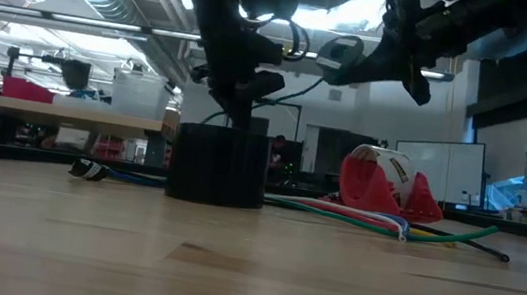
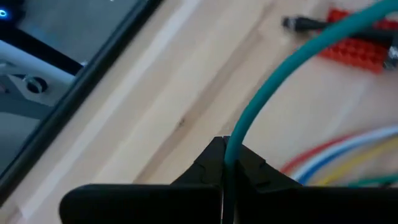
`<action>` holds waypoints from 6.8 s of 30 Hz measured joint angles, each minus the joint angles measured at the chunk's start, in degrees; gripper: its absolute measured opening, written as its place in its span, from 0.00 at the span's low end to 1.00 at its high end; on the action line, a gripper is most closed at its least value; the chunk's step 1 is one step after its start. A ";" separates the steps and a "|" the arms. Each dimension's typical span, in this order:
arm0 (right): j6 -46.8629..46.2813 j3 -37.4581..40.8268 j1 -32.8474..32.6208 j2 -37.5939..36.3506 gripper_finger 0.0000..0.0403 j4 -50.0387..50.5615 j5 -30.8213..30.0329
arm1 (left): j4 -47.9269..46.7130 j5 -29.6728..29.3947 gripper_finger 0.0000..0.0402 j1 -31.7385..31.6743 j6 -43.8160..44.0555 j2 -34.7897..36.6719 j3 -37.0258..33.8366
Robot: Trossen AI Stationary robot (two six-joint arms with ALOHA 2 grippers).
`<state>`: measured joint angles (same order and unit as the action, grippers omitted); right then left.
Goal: Coil cords
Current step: Coil the green wire into the spool
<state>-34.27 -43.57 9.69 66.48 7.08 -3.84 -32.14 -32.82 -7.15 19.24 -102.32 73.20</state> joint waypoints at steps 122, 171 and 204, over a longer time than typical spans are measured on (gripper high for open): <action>-1.01 4.66 0.09 3.82 0.01 -23.73 -4.09 | 14.68 23.93 0.00 3.96 -2.20 0.17 17.30; 0.10 4.66 0.09 3.82 0.01 -20.35 -5.74 | -18.06 23.48 0.07 4.92 2.05 0.35 17.21; 0.10 4.66 0.09 3.54 0.01 -19.97 -5.62 | -14.95 21.58 0.32 4.43 5.32 -8.80 17.14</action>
<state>-34.17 -38.92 9.78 70.02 -12.88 -9.45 -47.09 -11.24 -2.72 24.57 -111.12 90.35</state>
